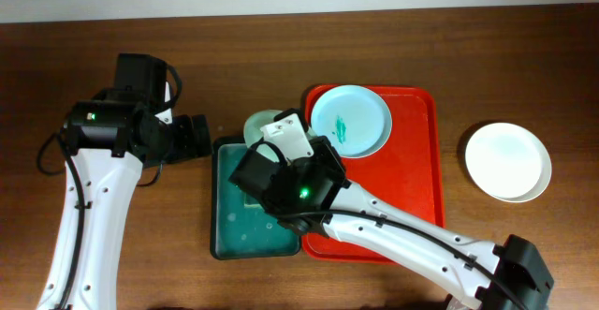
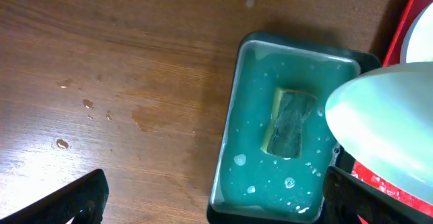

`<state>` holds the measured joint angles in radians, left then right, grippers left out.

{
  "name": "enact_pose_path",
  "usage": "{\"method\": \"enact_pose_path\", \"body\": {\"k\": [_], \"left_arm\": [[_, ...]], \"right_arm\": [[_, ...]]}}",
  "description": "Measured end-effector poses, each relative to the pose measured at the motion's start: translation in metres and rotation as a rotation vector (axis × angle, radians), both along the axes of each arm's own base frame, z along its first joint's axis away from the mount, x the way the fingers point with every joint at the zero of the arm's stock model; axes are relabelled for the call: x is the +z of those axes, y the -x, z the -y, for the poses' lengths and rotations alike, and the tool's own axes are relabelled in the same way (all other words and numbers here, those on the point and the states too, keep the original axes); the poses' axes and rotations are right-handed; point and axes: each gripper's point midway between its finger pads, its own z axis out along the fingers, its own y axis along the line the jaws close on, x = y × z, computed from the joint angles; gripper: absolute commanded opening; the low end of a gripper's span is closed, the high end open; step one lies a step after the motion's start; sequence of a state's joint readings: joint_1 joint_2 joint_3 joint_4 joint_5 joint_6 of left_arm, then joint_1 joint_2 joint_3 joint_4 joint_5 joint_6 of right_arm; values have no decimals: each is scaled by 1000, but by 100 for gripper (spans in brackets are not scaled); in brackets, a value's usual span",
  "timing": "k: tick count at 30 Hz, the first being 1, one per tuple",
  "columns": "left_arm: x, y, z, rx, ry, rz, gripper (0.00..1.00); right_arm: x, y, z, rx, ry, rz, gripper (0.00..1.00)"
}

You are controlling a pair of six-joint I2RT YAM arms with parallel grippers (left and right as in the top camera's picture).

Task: Clean dirty plates on tray and stack at the side

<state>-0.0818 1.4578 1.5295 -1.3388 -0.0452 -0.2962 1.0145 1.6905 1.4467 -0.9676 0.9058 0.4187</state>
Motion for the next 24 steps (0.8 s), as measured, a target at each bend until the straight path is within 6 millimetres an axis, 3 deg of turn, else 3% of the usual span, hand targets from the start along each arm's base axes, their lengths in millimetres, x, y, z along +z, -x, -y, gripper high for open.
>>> {"method": "enact_pose_path", "body": {"k": [7,24], "left_arm": [[0,0,0,0,0,0,99],[0,0,0,0,0,0,99]], "right_arm": [[18,6,-6,27,84,102,4],[15,8,-6,35,84,80,4]]}}
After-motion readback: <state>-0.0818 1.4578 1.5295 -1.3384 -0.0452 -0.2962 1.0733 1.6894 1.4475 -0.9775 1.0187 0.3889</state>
